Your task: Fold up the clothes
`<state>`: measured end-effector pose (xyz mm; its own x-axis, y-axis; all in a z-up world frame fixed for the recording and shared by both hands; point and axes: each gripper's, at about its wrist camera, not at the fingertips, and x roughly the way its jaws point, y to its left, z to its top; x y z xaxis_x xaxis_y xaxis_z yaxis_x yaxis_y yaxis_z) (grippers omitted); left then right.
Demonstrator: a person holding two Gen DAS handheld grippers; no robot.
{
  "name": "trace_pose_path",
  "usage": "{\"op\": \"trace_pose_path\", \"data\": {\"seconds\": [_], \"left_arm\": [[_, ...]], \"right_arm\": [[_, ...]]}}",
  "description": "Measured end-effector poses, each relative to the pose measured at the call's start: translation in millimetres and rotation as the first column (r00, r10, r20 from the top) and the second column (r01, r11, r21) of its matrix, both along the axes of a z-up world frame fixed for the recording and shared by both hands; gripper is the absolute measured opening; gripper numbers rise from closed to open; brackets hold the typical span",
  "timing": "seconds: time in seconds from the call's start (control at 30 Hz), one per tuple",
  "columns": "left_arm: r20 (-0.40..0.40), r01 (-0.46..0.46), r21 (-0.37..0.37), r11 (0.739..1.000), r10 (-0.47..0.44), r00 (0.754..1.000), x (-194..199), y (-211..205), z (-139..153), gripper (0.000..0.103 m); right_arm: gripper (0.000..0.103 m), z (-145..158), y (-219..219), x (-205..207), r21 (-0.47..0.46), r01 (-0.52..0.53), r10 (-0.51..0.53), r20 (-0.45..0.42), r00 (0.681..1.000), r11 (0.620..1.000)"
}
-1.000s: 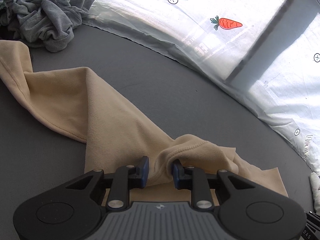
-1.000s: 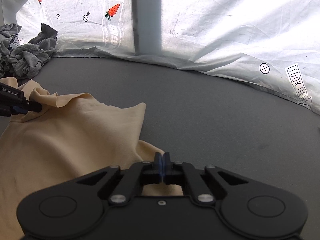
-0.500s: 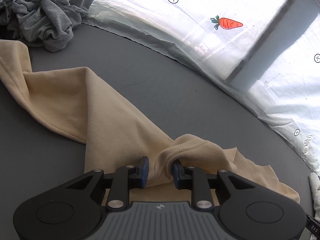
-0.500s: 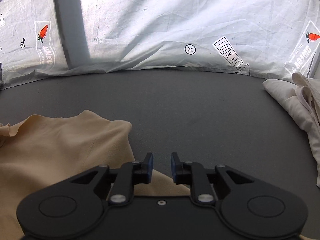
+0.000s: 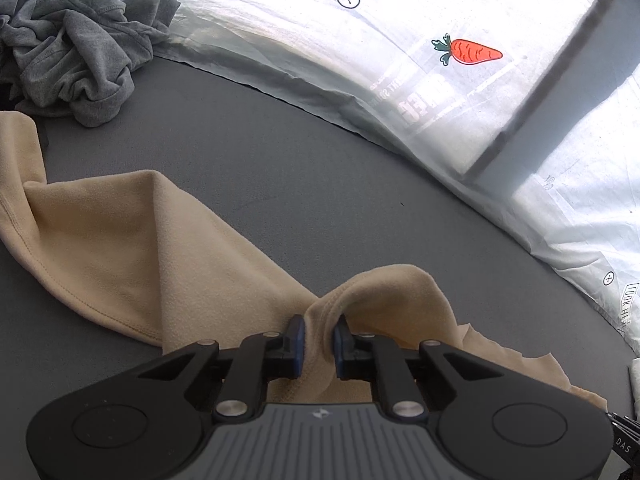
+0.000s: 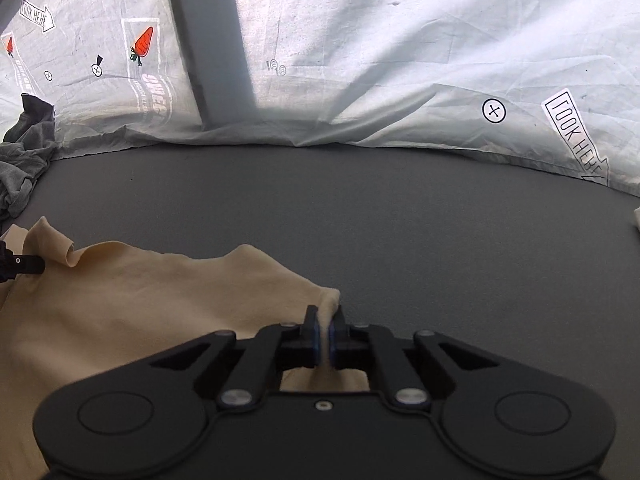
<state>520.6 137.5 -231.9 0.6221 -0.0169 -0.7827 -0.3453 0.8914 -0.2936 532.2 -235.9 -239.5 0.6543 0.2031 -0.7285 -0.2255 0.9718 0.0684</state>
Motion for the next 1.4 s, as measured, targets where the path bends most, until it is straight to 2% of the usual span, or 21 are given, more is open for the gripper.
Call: {"op": "trace_pose_path", "data": {"seconds": [0.17,0.27,0.33,0.37,0.43,0.47,0.5,0.57,0.63,0.73,0.83,0.93,1.03,1.1,1.13,1.17,1.2,1.27,1.3,1.37,1.4], "left_arm": [[0.012,0.006,0.004,1.0,-0.007,1.0,11.4,2.7,-1.6,0.015],[0.002,0.007,0.012,1.0,-0.007,1.0,17.7,0.6,0.3,0.019],[-0.01,0.015,0.02,1.0,-0.015,1.0,19.3,-1.9,3.7,0.023],[-0.012,0.015,0.022,1.0,-0.015,1.0,18.1,-3.3,6.1,0.026],[-0.009,0.011,0.024,1.0,-0.011,1.0,12.7,-6.2,12.8,0.048],[0.002,0.009,0.032,0.999,-0.009,1.0,6.5,-8.1,17.6,0.053],[0.014,0.007,0.04,0.999,-0.008,1.0,0.3,-10.0,22.4,0.063],[0.036,0.01,0.066,0.998,-0.013,0.999,-17.1,-15.5,33.2,0.067],[0.038,0.008,0.099,0.995,-0.012,0.999,-40.1,-22.1,40.6,0.074],[0.02,0.012,0.157,0.988,-0.015,1.0,-86.3,-32.6,44.4,0.077],[-0.028,0.029,0.209,0.977,-0.024,0.999,-135.7,-35.7,38.9,0.077],[-0.077,0.034,0.242,0.97,-0.016,0.997,-184.5,-35.0,29.1,0.077],[-0.131,0.033,0.25,0.968,0.001,0.991,-233.8,-33.2,15.3,0.077],[-0.17,0.028,0.236,0.971,0.013,0.985,-264.2,-33.8,5.1,0.077],[-0.164,0.023,0.235,0.972,0.016,0.986,-274.5,-35.5,1.9,0.078],[-0.157,0.018,0.234,0.972,0.02,0.987,-284.7,-37.2,-1.4,0.079],[-0.153,0.015,0.234,0.972,0.022,0.988,-294.3,-39.1,-4.4,0.081],[-0.158,0.018,0.246,0.969,0.022,0.987,-305.5,-44.9,-5.6,0.083],[-0.155,0.014,0.244,0.97,0.025,0.988,-310.7,-46.5,-5.2,0.083],[-0.15,0.004,0.24,0.971,0.033,0.988,-321.0,-49.3,-4.4,0.083],[-0.148,-0.003,0.238,0.971,0.039,0.988,-326.2,-49.4,-4.6,0.083]], "right_arm": [[0.005,-3.3,-9.7,13.3,0.014,0.047,-0.048,0.028,0.998,0.999],[0.007,-10.1,-5.5,17.7,-0.028,0.044,-0.043,0.034,0.999,0.999],[0.032,-7.2,-4.1,17.5,-0.083,0.07,-0.067,0.04,0.997,0.994],[0.05,-3.6,-6.5,15.5,-0.094,0.091,-0.087,0.05,0.995,0.991],[0.052,6.6,-19.5,5.8,-0.056,0.136,-0.131,0.08,0.988,0.989],[0.058,11.5,-28.6,-1.4,-0.026,0.16,-0.157,0.079,0.984,0.987],[0.064,14.8,-37.7,-10.7,-0.004,0.187,-0.186,0.076,0.98,0.982],[0.066,19.3,-55.3,-33.4,0.022,0.246,-0.247,0.076,0.966,0.969],[0.069,19.8,-75.7,-67.8,0.022,0.312,-0.313,0.071,0.947,0.95],[0.07,14.0,-106.7,-127.3,-0.023,0.411,-0.409,0.064,0.91,0.911],[0.07,5.5,-138.8,-185.6,-0.097,0.516,-0.511,0.065,0.857,0.851],[0.071,-7.0,-173.7,-236.4,-0.186,0.626,-0.627,0.063,0.776,0.757],[0.071,-17.2,-209.1,-275.7,-0.169,0.724,-0.731,0.026,0.681,0.669],[0.077,-22.0,-228.0,-295.7,-0.14,0.769,-0.776,0.007,0.63,0.623],[0.077,-23.5,-234.0,-302.7,-0.121,0.774,-0.779,0.008,0.627,0.621],[0.075,-24.2,-236.6,-306.2,-0.099,0.764,-0.767,0.007,0.641,0.637],[0.057,-24.1,-237.7,-307.9,-0.065,0.743,-0.744,0.006,0.668,0.666],[0.032,-22.8,-237.4,-306.5,-0.023,0.703,-0.704,0.0,0.711,0.71],[0.017,-21.6,-234.9,-303.9,-0.033,0.689,-0.689,0.001,0.725,0.724],[0.004,-20.8,-234.2,-304.3,-0.064,0.676,-0.677,0.01,0.736,0.734],[0.004,-20.7,-235.0,-305.5,-0.08,0.672,-0.674,0.014,0.739,0.736]]}}
